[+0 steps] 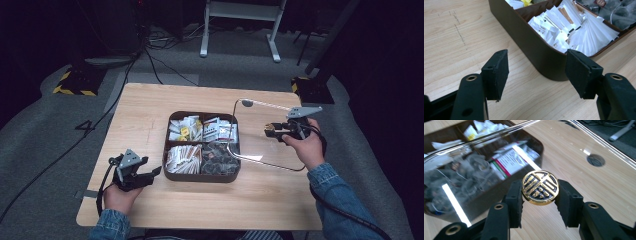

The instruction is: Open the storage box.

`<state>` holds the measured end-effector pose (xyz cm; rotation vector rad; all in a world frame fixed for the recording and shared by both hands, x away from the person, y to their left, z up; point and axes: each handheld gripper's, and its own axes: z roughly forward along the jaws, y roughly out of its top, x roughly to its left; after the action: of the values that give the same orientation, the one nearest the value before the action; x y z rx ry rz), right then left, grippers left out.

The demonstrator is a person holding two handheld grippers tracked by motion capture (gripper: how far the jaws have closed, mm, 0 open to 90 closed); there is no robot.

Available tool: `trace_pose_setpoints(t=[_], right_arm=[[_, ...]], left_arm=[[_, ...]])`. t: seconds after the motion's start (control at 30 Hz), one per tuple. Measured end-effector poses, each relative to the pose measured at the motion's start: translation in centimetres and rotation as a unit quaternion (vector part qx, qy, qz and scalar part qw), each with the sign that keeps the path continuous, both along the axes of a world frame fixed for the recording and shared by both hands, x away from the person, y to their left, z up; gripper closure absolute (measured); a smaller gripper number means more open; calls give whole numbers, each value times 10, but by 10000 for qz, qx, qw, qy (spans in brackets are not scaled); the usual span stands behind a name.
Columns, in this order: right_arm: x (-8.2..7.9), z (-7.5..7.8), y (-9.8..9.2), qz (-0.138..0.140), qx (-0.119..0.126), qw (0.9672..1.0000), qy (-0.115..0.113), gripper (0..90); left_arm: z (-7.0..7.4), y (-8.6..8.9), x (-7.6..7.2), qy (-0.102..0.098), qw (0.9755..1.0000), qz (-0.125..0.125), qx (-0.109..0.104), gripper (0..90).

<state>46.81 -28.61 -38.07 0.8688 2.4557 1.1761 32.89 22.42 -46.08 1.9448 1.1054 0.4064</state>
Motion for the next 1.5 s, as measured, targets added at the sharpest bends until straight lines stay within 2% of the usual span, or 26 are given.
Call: trace_pose_setpoints(t=[0.13, 0.37, 0.63, 0.8, 1.0, 1.2, 1.5], right_arm=[[2, -12, -20, -125, -6, 9999, 21, 589], [5, -28, -39, -117, -60, 9999, 31, 589], [9, -51, -56, -145, -169, 9997, 129, 589], [10, -69, -64, -199, -185, 9993, 259, 589], [9, -80, -66, -195, -200, 9991, 310, 589], [7, -95, -64, -154, -206, 9991, 331, 589], [7, -104, -60, -203, -260, 9988, 362, 588]], left_arm=[[3, 3, 1, 66, 9991, -29, -424, 336], [4, 1, -1, -72, 9998, 10, -204, 358], [3, -1, -3, -82, 9995, -201, -231, 439], [2, -2, -3, -85, 9998, -181, -86, 465], [2, -3, -2, -19, 9994, -216, -277, 464], [2, -5, -3, -77, 9996, -229, -113, 481], [2, -6, -3, -51, 9996, -263, -122, 504]])
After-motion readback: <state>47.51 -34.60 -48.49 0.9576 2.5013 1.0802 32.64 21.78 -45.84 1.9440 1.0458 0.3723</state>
